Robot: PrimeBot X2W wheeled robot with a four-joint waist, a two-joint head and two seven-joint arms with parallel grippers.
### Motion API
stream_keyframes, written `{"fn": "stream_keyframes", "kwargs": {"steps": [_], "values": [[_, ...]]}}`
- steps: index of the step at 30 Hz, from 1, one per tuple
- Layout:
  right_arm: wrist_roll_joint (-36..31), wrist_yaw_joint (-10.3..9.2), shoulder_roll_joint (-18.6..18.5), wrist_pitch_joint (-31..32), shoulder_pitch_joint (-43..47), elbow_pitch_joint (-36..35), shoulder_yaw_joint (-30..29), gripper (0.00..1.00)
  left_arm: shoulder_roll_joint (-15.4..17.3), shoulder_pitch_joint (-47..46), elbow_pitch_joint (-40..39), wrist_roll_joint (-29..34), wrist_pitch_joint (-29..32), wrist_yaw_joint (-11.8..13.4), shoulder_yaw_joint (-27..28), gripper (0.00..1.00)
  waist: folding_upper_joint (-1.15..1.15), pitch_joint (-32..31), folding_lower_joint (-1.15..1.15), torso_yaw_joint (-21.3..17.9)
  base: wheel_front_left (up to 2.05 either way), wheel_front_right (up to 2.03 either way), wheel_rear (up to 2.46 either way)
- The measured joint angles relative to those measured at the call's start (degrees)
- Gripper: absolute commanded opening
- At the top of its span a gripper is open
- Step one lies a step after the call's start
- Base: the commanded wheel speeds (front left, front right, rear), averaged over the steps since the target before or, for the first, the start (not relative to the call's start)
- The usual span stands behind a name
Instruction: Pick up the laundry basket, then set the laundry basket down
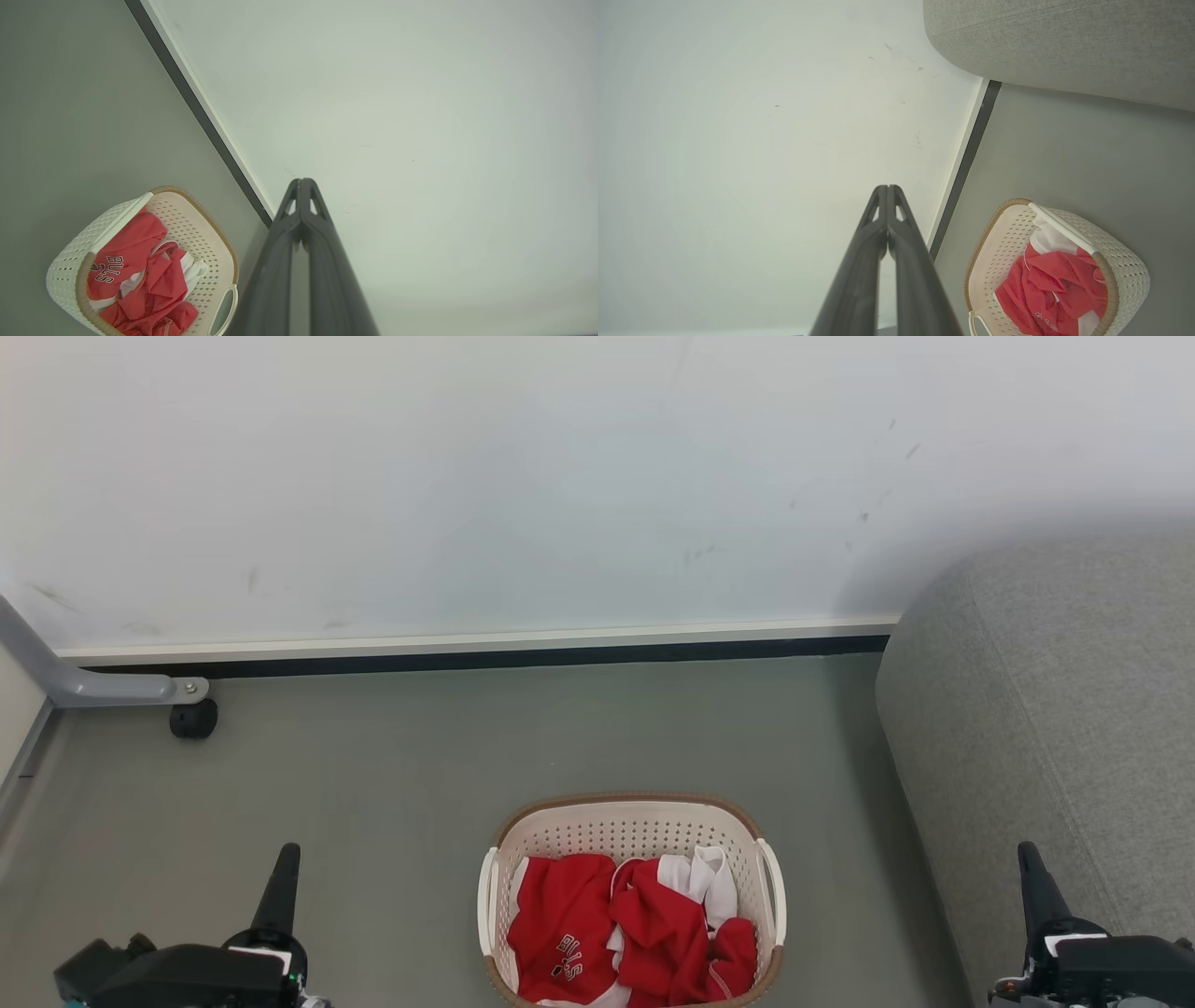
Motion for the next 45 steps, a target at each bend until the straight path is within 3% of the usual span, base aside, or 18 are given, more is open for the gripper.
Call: {"fn": "stream_keyframes", "kwargs": {"steps": [18, 45], "values": [[13.11, 2.50, 0.80, 3.45, -0.03, 0.00, -3.11, 0.00, -1.07, -0.01, -0.10, -12.99, 2.05, -2.45, 2.86, 0.00, 0.00, -0.90, 0.00, -0.19, 0.00, 0.00, 0.00], [13.12, 2.50, 0.84, 3.44, -0.03, -0.01, -3.11, 0.00, -1.11, -0.01, -0.10, -13.04, 2.05, -2.45, 2.86, 0.00, 0.00, -0.89, 0.00, -0.18, 0.00, 0.00, 0.00]]}}
